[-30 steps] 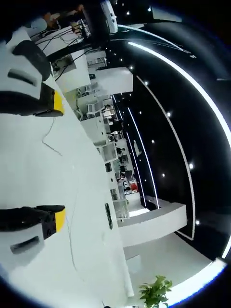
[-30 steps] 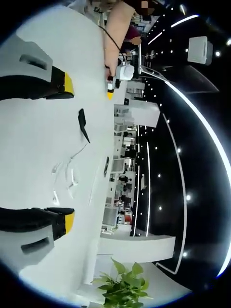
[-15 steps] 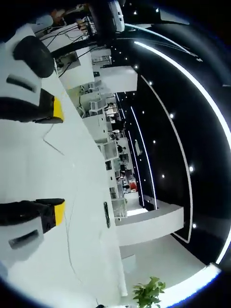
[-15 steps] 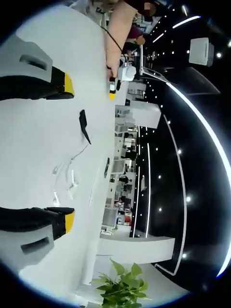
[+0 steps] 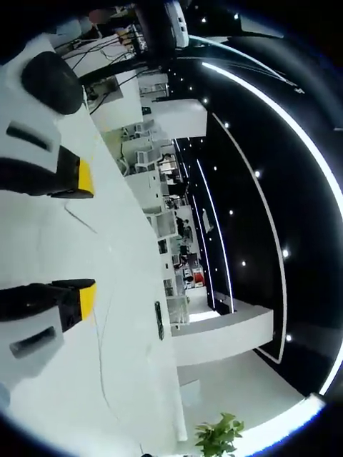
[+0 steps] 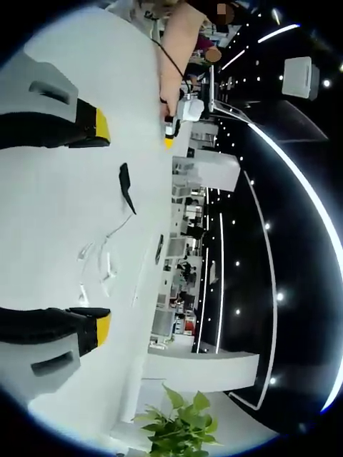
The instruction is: Peel open the Velcro strap on the desktop, arrange the wired earphones neatly onto it, and close the Velcro strap to secure them.
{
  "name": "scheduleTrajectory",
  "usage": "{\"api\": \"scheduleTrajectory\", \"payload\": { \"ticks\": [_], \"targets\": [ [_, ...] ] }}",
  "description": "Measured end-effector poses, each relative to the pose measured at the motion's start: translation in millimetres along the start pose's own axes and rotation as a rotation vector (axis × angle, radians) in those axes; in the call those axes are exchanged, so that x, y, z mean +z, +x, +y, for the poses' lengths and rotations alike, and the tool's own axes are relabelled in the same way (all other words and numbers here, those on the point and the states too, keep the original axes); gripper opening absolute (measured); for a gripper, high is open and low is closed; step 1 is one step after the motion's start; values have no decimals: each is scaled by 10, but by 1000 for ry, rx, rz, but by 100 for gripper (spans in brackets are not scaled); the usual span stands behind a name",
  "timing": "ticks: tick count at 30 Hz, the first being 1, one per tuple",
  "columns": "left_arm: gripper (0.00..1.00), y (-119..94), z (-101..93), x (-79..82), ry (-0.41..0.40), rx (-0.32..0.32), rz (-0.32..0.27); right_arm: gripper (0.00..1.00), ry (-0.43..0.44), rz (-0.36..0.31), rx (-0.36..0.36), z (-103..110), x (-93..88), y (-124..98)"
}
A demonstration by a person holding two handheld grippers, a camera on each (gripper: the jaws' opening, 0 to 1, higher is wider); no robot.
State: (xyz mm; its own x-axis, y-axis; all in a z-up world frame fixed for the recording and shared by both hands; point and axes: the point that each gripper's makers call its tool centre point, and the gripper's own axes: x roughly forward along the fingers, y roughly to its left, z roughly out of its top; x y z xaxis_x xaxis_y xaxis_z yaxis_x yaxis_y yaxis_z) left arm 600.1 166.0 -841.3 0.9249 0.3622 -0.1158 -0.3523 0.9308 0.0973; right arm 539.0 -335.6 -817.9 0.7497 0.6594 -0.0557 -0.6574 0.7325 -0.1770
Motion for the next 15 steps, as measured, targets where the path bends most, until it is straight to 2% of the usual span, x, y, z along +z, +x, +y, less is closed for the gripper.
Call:
{"api": "scheduleTrajectory", "payload": {
  "ticks": [8, 11, 12, 15],
  "targets": [
    [37, 81, 57, -4, 5, 14, 11, 92, -6, 3, -1, -7, -3, 7],
    [31, 98, 63, -58, 73, 16, 44, 90, 12, -4, -2, -20, 15, 22],
    [29, 101, 45, -21, 82, 12, 22, 90, 20, -5, -2, -22, 18, 27],
    [28, 81, 50, -26, 76, 11, 25, 90, 26, -7, -4, -5, 23, 64]
  ]
}}
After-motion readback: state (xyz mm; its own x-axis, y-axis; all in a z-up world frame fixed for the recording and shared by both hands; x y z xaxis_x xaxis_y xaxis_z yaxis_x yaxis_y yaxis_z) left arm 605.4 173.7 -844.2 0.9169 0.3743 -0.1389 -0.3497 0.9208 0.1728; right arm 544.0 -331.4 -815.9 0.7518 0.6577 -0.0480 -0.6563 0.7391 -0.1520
